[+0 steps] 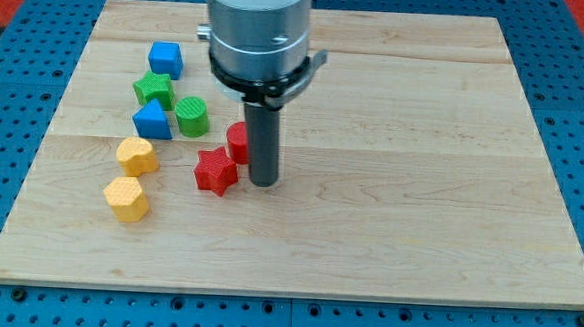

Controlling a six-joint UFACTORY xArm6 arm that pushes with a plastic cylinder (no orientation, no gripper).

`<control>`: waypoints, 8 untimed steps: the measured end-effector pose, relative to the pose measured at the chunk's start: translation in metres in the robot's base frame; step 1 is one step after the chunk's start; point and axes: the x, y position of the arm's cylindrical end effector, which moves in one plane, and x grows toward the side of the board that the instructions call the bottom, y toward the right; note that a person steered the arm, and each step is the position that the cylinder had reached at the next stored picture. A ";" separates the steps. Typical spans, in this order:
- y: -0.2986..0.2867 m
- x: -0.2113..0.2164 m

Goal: Move the red circle parallel to the blue cube

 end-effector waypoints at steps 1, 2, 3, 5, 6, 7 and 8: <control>-0.038 0.000; -0.057 0.000; -0.053 -0.017; -0.003 -0.031; 0.012 -0.055; 0.033 -0.056; 0.041 -0.076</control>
